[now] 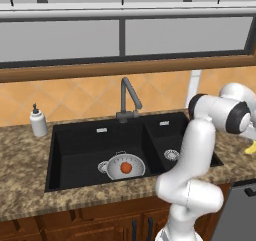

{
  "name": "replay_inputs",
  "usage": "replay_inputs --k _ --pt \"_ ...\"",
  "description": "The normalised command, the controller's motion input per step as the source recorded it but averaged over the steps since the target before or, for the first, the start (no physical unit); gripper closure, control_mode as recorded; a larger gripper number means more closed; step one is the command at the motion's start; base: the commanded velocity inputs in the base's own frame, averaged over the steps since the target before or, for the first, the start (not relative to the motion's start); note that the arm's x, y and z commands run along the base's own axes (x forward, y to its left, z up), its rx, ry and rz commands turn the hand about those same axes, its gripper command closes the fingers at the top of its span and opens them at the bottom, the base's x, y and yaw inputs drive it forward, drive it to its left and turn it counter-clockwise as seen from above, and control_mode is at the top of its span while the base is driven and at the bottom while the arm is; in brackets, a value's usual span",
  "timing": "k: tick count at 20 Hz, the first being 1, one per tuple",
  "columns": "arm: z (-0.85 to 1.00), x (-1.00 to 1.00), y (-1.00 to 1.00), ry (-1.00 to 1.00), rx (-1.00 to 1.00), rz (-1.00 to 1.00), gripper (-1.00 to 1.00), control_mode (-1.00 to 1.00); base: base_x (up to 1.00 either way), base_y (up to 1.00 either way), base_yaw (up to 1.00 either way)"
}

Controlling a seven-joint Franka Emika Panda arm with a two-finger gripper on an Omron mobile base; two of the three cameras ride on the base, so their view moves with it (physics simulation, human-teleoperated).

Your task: Put the colander in the sink, put the banana, orange in the colander, and turn on the sink faucet and pour water over the colander.

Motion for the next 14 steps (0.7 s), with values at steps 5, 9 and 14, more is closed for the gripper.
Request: replay_inputs --k 5,9,14 --pt "0.45 -0.46 0.57 -0.06 -0.05 0.07 1.0 -1.0 0.0 0.0 0.0" --pt "0.45 -0.43 0.72 0.0 -0.11 0.02 1.0 -1.0 0.0 0.0 0.0" --pt "0.58 -0.22 0.68 0.0 -0.12 0.01 1.0 -1.0 0.0 0.0 0.0"
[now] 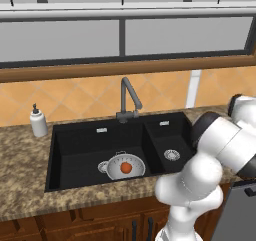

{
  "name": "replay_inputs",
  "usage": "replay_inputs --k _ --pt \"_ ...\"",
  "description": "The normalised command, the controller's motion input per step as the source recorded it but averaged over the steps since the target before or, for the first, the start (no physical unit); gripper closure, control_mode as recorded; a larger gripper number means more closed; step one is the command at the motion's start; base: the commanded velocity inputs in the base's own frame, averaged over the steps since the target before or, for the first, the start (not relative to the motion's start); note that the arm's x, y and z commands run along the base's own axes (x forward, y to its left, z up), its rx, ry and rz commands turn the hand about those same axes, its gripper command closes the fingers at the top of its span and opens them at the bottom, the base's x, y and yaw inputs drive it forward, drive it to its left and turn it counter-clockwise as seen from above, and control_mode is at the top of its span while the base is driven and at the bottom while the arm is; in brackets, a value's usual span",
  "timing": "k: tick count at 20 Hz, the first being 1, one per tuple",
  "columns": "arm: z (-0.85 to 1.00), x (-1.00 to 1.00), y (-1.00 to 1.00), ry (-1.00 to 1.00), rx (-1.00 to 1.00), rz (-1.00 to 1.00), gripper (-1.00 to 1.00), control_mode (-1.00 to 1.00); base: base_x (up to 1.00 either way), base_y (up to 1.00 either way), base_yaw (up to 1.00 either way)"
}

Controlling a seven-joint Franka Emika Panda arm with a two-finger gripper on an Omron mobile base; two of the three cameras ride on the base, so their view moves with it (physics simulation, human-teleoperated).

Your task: Put the colander in the sink, put the banana, orange in the colander, and turn on the sink faucet and pour water over the colander.

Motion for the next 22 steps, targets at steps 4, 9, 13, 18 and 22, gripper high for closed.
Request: replay_inputs --k 4,9,13,18,22 --pt "0.29 -0.21 0.82 0.02 -0.02 0.14 1.0 -1.0 0.0 0.0 0.0" --pt "0.15 -0.1 0.97 0.0 -0.04 0.07 1.0 -1.0 0.0 0.0 0.0" --pt "0.15 0.0 1.0 0.0 -0.11 0.0 1.0 -1.0 0.0 0.0 0.0" --pt "0.17 0.0 0.98 0.0 -0.04 0.0 1.0 -1.0 0.0 0.0 0.0" --pt "0.09 -0.01 0.87 0.0 -0.01 0.06 1.0 -1.0 0.0 0.0 0.0"
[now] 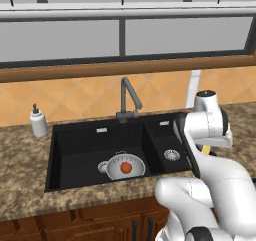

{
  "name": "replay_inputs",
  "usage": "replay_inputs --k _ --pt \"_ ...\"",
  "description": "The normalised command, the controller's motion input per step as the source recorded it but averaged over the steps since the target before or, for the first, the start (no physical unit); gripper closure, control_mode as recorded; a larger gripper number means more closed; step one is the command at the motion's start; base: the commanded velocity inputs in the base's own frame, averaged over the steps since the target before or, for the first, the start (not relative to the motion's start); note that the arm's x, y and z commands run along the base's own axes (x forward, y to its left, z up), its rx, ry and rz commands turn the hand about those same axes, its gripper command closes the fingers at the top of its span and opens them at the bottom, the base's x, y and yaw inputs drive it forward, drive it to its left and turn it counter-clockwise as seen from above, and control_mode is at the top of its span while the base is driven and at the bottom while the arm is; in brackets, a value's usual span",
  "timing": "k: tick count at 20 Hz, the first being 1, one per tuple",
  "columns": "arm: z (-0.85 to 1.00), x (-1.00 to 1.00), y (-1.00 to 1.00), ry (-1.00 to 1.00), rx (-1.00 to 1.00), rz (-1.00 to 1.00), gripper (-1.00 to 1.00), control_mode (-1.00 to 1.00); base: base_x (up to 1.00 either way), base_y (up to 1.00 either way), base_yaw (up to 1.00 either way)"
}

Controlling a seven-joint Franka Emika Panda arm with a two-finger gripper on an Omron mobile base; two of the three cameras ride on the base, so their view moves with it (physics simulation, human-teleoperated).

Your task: Put the colander in the sink, put the banana, orange in the colander, and turn on the sink faucet and pour water over the colander.

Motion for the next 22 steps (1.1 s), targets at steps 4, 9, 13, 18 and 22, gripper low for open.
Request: replay_inputs --k 4,9,13,18,22 --pt "0.04 -0.06 0.91 -0.09 0.0 0.08 1.0 -1.0 0.0 0.0 0.0" --pt "0.03 0.13 0.98 -0.02 0.0 0.0 1.0 -1.0 0.0 0.0 0.0" --pt "0.0 0.32 0.96 0.0 0.0 0.0 1.0 -1.0 0.0 0.0 0.0" --pt "0.0 0.41 0.94 0.0 -0.02 0.0 1.0 -1.0 0.0 0.0 0.0" --pt "0.0 0.47 0.91 -0.02 0.0 0.0 1.0 -1.0 0.0 0.0 0.0"
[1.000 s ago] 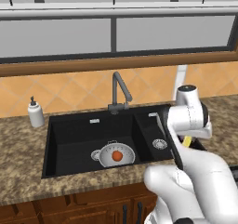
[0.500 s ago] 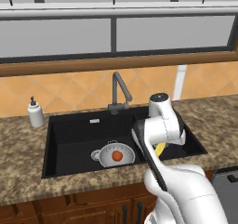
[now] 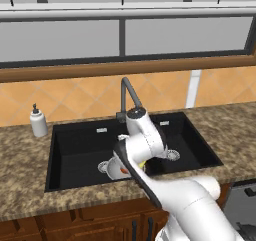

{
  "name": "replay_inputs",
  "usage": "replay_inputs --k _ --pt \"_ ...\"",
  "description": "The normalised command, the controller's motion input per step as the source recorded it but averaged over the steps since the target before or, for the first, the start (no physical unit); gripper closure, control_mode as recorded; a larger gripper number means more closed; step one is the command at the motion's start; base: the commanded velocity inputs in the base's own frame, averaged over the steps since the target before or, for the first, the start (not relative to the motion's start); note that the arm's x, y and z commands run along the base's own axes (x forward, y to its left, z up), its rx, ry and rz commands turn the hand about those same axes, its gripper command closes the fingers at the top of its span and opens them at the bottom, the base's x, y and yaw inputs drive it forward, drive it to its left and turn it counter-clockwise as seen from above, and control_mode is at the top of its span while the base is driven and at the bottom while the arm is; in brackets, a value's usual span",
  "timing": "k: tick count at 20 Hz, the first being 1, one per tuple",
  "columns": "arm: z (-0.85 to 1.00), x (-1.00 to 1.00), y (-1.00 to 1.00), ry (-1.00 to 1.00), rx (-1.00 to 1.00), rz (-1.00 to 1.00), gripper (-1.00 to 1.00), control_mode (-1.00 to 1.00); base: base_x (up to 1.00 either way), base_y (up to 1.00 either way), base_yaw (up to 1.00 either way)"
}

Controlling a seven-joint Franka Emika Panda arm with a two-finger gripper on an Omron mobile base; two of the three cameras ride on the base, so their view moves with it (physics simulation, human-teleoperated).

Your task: Put the colander in the sink, put the banana, orange in the colander, and turn on the sink faucet and pour water over the colander.

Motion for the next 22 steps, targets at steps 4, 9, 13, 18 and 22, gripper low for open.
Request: replay_inputs --k 4,9,13,18,22 --pt "0.0 0.67 0.73 0.0 0.0 -0.04 1.0 -1.0 0.0 0.0 0.0" --pt "-0.1 0.8 0.18 0.0 0.0 -0.04 1.0 -1.0 0.0 0.0 0.0" --pt "-0.29 0.7 0.0 0.0 0.0 0.0 1.0 -1.0 0.0 0.0 0.0" --pt "-0.49 0.26 0.0 0.0 0.0 0.0 1.0 -1.0 0.0 0.0 0.0" --pt "-0.44 0.14 0.0 0.0 0.0 0.0 1.0 -1.0 0.0 0.0 0.0"
